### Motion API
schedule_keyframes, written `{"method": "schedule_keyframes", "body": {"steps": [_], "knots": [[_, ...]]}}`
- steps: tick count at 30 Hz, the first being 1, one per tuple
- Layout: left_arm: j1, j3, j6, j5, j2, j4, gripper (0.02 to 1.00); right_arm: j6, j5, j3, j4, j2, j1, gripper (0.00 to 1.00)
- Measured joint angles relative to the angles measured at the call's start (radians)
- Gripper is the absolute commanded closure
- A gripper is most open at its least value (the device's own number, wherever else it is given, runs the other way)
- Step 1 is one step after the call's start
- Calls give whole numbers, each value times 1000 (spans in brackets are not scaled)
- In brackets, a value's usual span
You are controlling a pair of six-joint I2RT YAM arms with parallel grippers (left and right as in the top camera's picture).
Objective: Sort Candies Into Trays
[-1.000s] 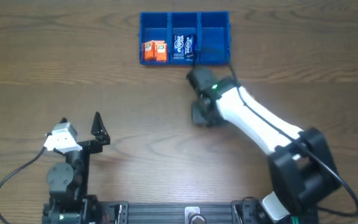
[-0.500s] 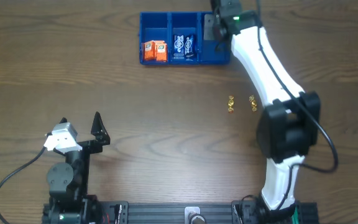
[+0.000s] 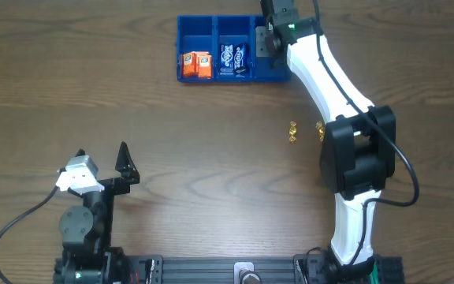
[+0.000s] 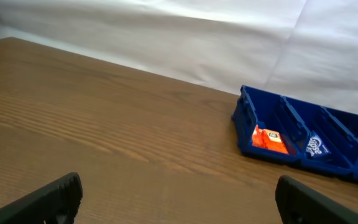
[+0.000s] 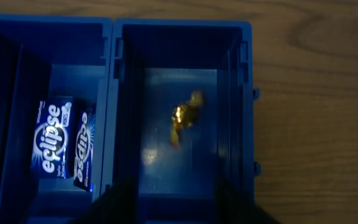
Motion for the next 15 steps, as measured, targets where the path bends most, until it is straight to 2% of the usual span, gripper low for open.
{"method": "schedule_keyframes", "body": {"steps": [4, 11, 15], "knots": [[0, 0, 0, 0, 0, 0, 20, -4, 14, -99, 3, -61, 0, 489], [0, 0, 0, 0, 0, 0, 20, 32, -2, -594, 59, -533, -2, 494], [0, 0, 0, 0, 0, 0, 20, 64, -31, -798, 102, -500, -5, 494]]}}
